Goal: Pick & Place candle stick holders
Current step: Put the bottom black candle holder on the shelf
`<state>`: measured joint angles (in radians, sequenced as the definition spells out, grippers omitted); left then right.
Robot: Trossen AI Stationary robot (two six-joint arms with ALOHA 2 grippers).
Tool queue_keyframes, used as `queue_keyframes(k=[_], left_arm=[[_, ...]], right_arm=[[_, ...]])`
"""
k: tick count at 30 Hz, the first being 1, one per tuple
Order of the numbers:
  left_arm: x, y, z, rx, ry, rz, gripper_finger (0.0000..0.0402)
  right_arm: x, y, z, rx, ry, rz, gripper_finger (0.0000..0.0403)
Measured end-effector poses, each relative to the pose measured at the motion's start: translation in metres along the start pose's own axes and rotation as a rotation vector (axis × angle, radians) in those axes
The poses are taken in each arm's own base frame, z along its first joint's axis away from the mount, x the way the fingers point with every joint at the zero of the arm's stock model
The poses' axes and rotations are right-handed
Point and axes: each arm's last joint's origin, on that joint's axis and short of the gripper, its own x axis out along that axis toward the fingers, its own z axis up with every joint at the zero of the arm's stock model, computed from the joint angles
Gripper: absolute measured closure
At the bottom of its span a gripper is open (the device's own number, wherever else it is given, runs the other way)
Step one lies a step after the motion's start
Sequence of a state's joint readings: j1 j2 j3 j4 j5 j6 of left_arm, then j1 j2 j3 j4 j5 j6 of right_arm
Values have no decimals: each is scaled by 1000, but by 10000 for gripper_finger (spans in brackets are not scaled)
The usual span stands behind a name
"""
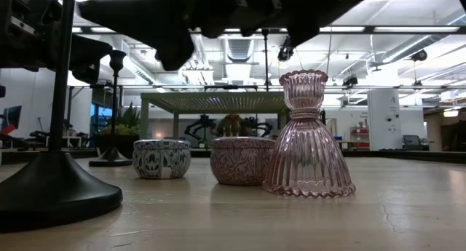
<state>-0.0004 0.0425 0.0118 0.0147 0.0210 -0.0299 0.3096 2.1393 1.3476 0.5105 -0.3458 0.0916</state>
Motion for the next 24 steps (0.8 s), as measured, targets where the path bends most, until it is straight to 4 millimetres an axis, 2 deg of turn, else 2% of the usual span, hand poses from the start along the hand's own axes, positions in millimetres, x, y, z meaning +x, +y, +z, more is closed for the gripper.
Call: queue_keyframes(k=[5,15,24], left_arm=[[0,0,0,0,0,0,367],[0,0,0,0,-1,0,367],[0,0,0,0,-1,0,367]], right_arm=[[10,8,1,-32,-1,22,169],[3,9,20,-72,-53,-16,200],[3,8,20,-87,-52,-17,276]])
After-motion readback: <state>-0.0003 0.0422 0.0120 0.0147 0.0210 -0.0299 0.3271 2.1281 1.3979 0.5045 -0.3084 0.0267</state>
